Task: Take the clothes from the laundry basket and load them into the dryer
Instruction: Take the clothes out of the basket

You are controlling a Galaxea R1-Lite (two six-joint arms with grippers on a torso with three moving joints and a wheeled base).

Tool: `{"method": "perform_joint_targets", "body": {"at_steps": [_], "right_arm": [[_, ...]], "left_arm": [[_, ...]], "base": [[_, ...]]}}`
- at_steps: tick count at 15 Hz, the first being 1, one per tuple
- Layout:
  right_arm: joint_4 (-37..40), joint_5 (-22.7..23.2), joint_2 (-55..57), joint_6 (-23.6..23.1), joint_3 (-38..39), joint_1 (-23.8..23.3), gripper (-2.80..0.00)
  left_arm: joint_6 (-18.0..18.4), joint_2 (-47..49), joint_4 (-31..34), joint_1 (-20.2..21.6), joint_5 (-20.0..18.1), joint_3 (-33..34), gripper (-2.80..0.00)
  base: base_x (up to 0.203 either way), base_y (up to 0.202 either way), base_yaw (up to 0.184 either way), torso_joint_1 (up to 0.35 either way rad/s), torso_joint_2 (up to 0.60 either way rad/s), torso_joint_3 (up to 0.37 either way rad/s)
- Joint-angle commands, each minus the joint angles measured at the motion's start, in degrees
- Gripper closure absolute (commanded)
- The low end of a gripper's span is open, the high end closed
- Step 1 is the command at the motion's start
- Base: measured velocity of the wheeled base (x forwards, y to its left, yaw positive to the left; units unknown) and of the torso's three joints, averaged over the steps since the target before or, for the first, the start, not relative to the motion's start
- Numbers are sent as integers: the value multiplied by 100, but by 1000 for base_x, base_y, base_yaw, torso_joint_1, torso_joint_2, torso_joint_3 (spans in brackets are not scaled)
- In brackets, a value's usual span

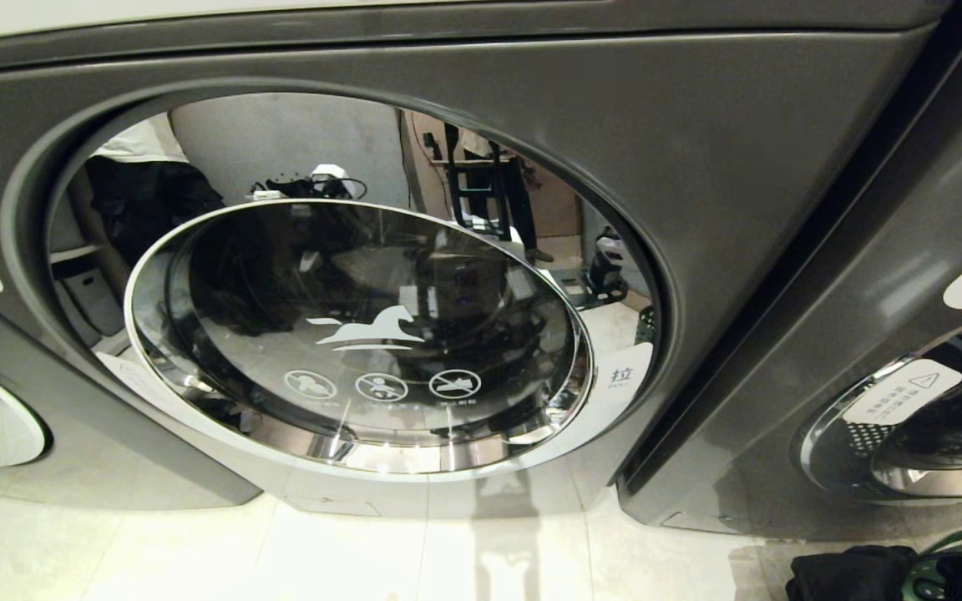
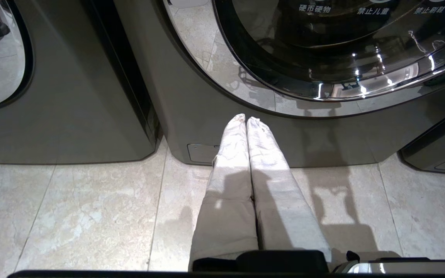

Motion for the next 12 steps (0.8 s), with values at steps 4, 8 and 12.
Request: {"method": "perform_joint_targets", "body": {"at_steps": [4, 8, 12], "right_arm": [[585, 28, -20, -30, 51, 9, -280], [612, 143, -38, -65, 130, 9, -280], [761, 143, -46, -268, 201, 9, 0]], "left_arm": [[-1, -2, -3, 5, 4, 1, 0], [-1, -2, -3, 5, -5, 1, 0], [-1, -2, -3, 5, 4, 1, 0]], "base": [[0, 0, 0, 0, 0, 0], [0, 0, 0, 0, 0, 0], [0, 0, 0, 0, 0, 0]]}}
